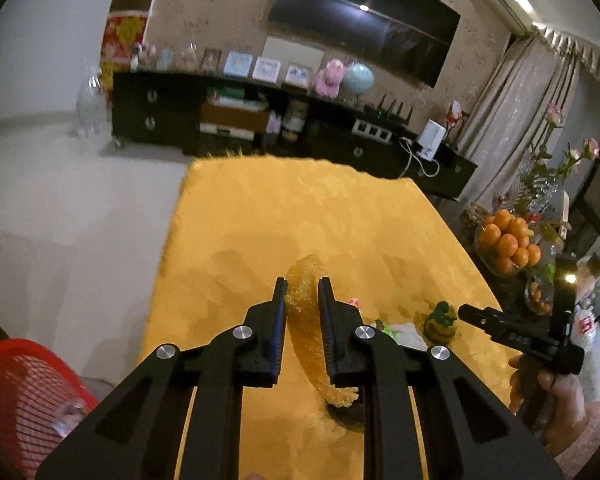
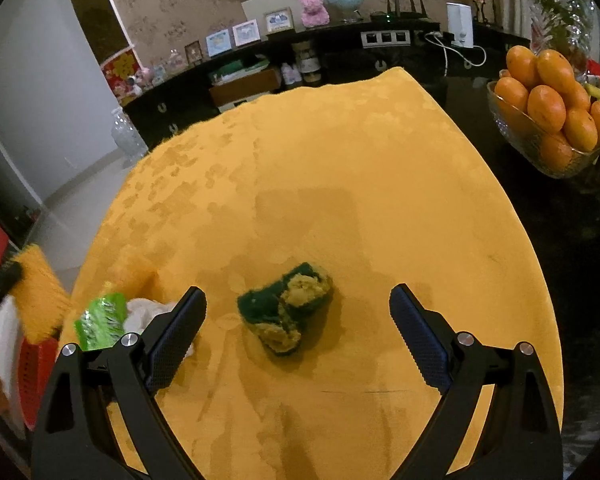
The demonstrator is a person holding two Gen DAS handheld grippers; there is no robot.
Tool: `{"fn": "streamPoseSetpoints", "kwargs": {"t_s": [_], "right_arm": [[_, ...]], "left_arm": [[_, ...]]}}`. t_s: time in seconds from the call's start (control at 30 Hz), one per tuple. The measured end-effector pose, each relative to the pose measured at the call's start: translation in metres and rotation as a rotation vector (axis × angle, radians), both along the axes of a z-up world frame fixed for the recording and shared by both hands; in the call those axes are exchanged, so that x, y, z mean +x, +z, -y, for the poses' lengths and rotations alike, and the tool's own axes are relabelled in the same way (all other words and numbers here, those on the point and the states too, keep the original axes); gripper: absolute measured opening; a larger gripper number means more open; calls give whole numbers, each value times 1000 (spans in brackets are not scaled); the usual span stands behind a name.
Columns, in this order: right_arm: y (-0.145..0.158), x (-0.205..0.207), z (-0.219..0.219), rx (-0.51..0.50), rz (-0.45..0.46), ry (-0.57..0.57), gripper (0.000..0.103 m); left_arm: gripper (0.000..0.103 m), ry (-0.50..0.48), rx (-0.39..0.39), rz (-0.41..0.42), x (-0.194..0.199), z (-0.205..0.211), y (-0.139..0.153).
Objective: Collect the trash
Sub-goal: 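Grasp the orange mesh net with the left tool while the right tool grasps the green-yellow sponge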
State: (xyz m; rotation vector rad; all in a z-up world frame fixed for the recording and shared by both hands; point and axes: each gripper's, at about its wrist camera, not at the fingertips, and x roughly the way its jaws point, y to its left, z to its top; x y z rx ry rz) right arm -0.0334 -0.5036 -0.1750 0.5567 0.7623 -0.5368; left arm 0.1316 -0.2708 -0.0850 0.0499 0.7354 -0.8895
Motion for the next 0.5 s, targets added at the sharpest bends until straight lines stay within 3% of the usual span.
{"fn": "streamPoseSetpoints", "kwargs": {"t_s": [0.37, 0.5], "right_arm": [[-20, 19, -9, -27, -80, 46, 87], [-26, 23, -10, -35, -110, 62, 76]], "left_arm": [[15, 13, 8, 44, -5, -14, 7], [15, 22, 14, 45, -4, -19, 6]]}}
